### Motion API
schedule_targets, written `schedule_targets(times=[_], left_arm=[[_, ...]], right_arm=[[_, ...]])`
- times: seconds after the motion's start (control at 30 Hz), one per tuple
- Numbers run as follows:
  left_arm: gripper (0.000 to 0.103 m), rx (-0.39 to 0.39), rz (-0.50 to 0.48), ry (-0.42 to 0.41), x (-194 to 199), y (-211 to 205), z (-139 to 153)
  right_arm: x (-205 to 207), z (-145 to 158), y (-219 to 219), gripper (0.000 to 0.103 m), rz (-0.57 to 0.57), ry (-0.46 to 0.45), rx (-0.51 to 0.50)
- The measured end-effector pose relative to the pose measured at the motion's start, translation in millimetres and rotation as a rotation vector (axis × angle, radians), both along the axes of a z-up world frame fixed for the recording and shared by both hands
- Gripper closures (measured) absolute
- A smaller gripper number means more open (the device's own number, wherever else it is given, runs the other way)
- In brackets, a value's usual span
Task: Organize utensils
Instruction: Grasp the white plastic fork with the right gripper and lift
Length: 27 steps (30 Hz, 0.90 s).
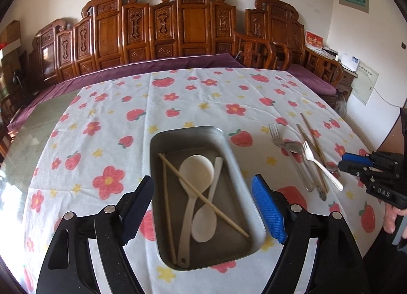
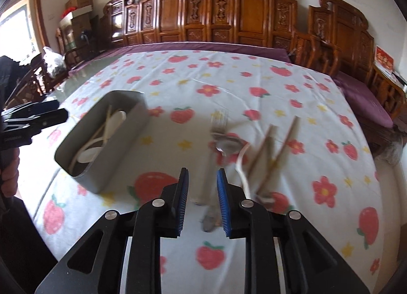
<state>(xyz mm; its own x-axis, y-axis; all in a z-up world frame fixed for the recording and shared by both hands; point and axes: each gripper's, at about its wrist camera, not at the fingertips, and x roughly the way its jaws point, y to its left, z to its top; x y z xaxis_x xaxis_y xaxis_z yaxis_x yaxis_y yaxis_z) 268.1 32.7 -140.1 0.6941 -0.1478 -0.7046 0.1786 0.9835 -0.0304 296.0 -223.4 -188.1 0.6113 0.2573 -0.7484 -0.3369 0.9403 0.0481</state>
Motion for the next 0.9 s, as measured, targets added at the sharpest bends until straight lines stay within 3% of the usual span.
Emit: schedule_targets(times=[0.17,0.63,0.7,0.9], left_arm=[[0.027,-0.006,-0.045,-0.012,-7,-25,-1],[0.027,0.017,-0.124,-0.007,-18,-66,-14],[0.027,0.021,-0.129,-0.001,-18,-71,-17],[0.027,0.042,-0.142,0.008,-19,-87,-23]], right_arm=[[10,-17,-22,0.078,-0.037,0.018,-0.016],[42,-68,-16,0.078,-0.015,0.066,-0.091],[44,-70,-16,0.089,-0.014,0.070,-0.100],[45,-73,-19,0.097,0.000,0.092,-0.083]])
